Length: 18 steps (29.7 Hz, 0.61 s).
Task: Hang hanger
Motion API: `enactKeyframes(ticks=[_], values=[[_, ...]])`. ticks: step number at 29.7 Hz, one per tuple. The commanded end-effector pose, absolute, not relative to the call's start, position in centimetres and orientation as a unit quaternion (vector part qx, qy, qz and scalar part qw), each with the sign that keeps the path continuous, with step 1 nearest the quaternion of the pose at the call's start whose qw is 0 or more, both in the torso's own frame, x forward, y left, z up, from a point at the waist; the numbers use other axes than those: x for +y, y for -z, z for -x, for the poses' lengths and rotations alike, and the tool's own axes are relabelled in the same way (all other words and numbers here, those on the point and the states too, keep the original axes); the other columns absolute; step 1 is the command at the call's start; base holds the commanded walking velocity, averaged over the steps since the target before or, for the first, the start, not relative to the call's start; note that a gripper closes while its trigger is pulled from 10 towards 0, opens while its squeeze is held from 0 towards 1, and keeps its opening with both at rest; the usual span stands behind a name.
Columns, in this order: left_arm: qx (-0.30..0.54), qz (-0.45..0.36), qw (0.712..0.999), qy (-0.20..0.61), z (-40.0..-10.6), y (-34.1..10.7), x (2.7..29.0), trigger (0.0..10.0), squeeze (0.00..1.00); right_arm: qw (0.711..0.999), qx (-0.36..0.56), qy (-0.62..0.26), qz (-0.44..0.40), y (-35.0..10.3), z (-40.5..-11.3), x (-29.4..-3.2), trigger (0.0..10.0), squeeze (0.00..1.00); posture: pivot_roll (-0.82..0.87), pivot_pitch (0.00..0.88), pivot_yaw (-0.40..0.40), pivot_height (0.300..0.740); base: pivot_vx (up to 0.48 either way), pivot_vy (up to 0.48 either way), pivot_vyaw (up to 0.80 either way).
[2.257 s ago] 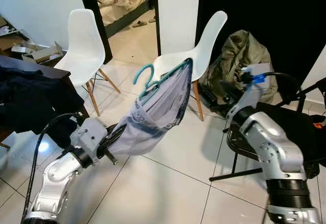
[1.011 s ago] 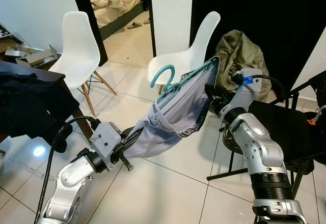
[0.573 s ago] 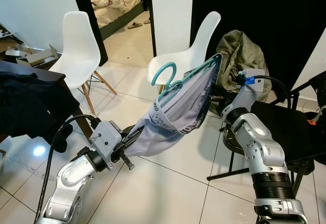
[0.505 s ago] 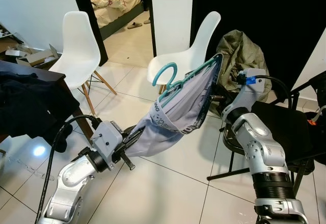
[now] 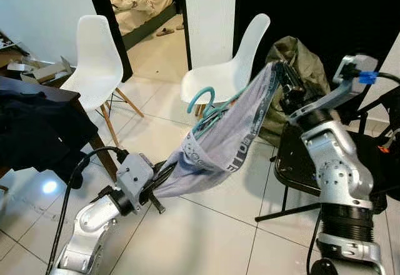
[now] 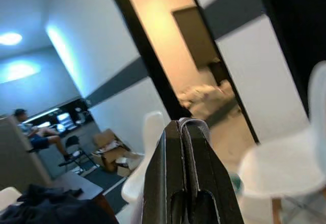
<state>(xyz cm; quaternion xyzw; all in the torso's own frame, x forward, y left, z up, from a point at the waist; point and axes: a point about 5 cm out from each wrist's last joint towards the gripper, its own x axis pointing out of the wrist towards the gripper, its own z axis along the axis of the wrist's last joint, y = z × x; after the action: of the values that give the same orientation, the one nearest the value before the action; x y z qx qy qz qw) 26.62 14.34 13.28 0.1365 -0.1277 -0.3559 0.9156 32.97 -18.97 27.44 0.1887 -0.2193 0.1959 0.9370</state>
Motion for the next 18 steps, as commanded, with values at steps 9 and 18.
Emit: enactKeyframes(ticks=[9, 18], values=[[-0.099, -0.142, 0.916, 0.362, -26.2, -12.1, 14.9, 10.0, 0.00, 0.930, -0.217, -0.264, -0.136, -27.6, -32.1, -17.1, 0.0, 0.00, -0.02, 0.065, 0.090, 0.740, 0.000, 0.000, 0.00], [-0.106, -0.138, 0.923, 0.342, -26.6, -12.6, 15.8, 10.0, 0.00, 0.956, -0.070, -0.286, -0.021, -22.7, -32.2, -16.6, 0.0, 0.00, -0.02, 0.067, 0.085, 0.740, 0.000, 0.000, 0.00]])
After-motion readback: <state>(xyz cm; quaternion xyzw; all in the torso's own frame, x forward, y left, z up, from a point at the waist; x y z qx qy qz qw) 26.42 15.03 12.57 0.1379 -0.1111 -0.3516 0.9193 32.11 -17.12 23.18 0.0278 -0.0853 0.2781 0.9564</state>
